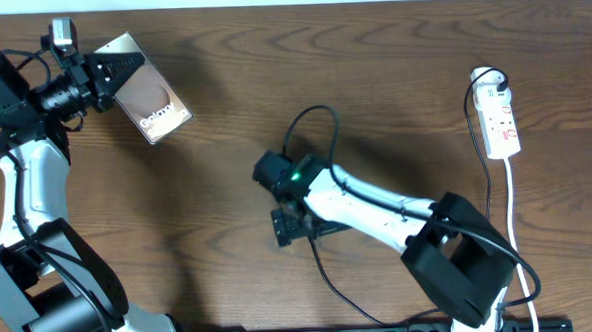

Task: Plug charger to phone and switch on socket
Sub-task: 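Move the right gripper down over the black charger cable's plug end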

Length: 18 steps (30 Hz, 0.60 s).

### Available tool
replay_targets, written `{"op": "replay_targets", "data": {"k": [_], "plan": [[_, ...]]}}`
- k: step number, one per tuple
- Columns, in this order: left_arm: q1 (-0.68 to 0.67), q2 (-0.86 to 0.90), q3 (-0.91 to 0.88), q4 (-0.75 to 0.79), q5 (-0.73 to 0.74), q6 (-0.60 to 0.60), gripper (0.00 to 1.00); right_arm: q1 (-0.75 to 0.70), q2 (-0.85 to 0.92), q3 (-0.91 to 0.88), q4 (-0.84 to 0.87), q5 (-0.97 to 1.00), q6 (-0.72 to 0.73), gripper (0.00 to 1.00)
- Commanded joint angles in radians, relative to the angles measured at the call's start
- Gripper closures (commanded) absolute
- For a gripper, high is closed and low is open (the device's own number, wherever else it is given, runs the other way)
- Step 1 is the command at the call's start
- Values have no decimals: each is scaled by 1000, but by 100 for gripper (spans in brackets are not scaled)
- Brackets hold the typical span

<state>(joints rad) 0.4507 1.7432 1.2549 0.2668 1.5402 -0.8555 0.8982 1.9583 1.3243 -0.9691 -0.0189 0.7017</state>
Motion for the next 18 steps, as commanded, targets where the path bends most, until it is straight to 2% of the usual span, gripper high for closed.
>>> {"op": "replay_targets", "data": {"k": [1, 18], "plan": [[2, -11, 5, 5, 31, 18, 93, 32, -21, -17, 27, -2, 47, 1], [2, -11, 5, 5, 31, 18, 93, 35, -15, -66, 76, -20, 80, 3]]}}
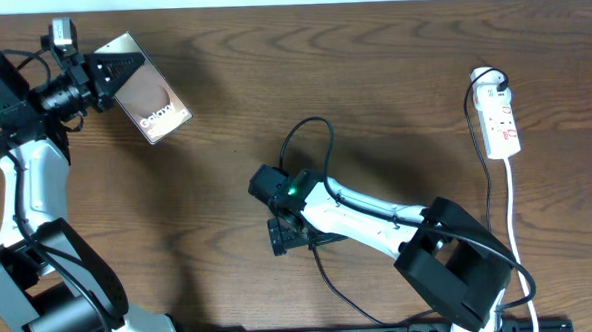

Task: Plug charger to phone and switch on socket
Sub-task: 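Move the right gripper down over the black charger cable's plug end, then lower the right gripper and close it on the cable plug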

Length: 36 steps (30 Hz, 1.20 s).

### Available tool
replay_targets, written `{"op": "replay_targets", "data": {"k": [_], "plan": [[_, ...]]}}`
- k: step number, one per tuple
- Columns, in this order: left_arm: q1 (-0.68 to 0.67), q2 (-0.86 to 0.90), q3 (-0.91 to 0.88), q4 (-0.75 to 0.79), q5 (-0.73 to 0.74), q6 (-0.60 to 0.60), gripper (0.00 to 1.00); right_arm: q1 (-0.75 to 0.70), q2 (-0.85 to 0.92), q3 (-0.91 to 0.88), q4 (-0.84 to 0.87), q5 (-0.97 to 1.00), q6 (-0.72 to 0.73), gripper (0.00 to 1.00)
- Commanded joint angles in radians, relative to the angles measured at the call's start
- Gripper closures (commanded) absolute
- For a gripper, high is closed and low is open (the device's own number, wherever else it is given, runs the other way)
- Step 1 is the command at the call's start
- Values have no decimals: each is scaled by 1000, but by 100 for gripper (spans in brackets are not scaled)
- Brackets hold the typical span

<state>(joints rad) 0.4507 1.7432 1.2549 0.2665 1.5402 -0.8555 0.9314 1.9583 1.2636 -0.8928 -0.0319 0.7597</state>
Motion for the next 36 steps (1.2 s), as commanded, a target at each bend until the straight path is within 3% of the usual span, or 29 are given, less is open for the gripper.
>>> {"op": "replay_targets", "data": {"k": [1, 6, 11, 36], "plan": [[2, -11, 5, 5, 31, 18, 92, 2, -10, -5, 0, -16, 22, 3], [2, -11, 5, 5, 30, 18, 93, -16, 24, -5, -3, -67, 19, 8], [2, -11, 5, 5, 31, 18, 92, -48, 45, -5, -6, -113, 9, 19], [2, -11, 5, 5, 30, 18, 93, -113, 113, -5, -17, -186, 25, 42]]}}
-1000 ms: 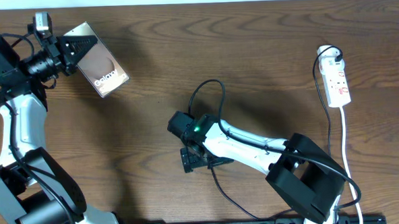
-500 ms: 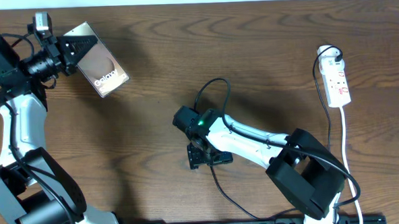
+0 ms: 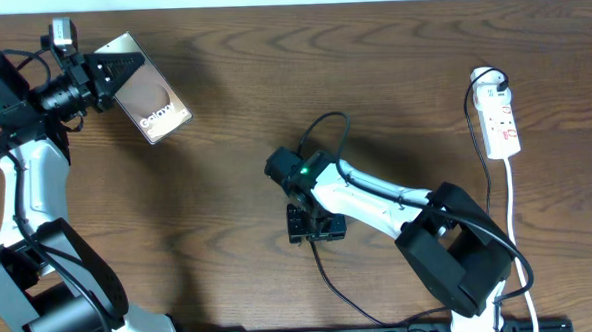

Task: Plug charger to phone and switch on socket
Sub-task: 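Lower the right gripper and close it on the cable plug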

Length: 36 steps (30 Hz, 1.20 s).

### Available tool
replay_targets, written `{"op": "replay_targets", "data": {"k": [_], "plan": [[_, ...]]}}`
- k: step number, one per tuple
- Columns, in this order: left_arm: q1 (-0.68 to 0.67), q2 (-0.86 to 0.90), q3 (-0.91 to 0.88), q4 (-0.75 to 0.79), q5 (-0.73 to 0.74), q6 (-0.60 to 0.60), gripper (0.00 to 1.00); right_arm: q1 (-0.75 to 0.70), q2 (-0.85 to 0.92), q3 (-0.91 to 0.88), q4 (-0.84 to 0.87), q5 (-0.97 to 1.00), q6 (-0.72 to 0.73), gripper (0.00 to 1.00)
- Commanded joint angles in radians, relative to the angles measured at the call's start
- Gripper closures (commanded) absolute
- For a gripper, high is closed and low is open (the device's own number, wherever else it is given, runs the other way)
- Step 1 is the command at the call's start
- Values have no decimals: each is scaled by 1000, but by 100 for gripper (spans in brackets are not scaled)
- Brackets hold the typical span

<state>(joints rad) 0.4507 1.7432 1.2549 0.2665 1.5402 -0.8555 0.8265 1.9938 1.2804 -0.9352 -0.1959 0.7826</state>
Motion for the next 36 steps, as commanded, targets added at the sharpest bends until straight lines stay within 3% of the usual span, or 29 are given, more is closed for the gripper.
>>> {"op": "replay_targets", "data": {"k": [1, 18, 36], "plan": [[2, -11, 5, 5, 30, 18, 92, -8, 79, -21, 26, -22, 2, 42], [2, -11, 5, 5, 30, 32, 92, 8, 80, -21, 15, -47, -29, 44], [2, -11, 5, 5, 30, 32, 93, 8, 80, -21, 15, -47, -32, 70]]}}
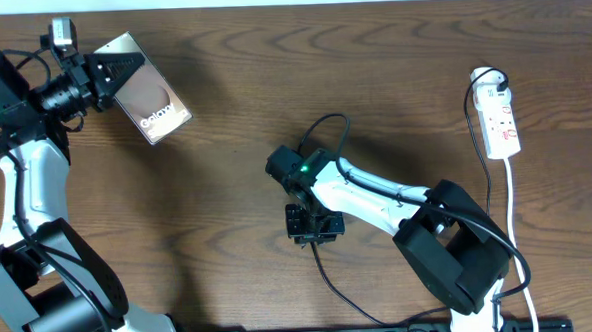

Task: Plug charger to phone and switch on socket
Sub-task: 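Lower the right gripper and close it on the cable plug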

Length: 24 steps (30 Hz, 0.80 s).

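Observation:
My left gripper [105, 76] is at the far left of the table, shut on one end of the phone [151, 92]. The phone is held tilted with its lit screen facing up. My right gripper [315, 227] points down at mid-table. The black charger cable [333, 284] comes out from under it and runs toward the front edge. The gripper appears shut on the cable, and the plug end is hidden beneath it. The white socket strip [500, 120] lies at the right edge, with a plug [487, 78] in its far end.
A black cable loop [319, 120] arches over the right wrist. The right arm [398, 207] stretches diagonally from its base at the front right. A white lead and a black lead [514, 216] run from the socket strip toward the front. A black bar lines the front edge.
The left gripper has held the phone at the far left throughout. The right gripper stood at mid-table over the cable, then sat slightly further left and nearer the front. By 1.2 s ago it was further right, the cable end with it, and it is still there now.

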### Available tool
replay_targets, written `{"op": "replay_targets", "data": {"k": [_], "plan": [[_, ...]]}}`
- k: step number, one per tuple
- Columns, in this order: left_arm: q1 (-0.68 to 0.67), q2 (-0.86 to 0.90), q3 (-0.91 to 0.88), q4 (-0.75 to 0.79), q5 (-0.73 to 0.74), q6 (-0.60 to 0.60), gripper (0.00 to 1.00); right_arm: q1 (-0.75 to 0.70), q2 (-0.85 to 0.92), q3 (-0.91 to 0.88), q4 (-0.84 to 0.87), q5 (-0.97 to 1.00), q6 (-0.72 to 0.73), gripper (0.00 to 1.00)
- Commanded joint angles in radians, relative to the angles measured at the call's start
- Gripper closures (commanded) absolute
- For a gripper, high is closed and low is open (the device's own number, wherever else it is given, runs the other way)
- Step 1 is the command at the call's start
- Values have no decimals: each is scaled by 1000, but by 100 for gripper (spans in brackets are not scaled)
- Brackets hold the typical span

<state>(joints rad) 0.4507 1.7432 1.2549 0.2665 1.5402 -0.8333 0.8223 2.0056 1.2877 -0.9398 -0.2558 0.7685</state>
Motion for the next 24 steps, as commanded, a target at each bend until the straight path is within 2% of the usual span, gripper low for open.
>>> {"op": "replay_targets", "data": {"k": [1, 24], "plan": [[2, -11, 5, 5, 30, 10, 92, 12, 69, -28, 20, 13, -18, 71], [2, -11, 5, 5, 30, 10, 93, 11, 69, -28, 21, 13, -18, 84]]}}
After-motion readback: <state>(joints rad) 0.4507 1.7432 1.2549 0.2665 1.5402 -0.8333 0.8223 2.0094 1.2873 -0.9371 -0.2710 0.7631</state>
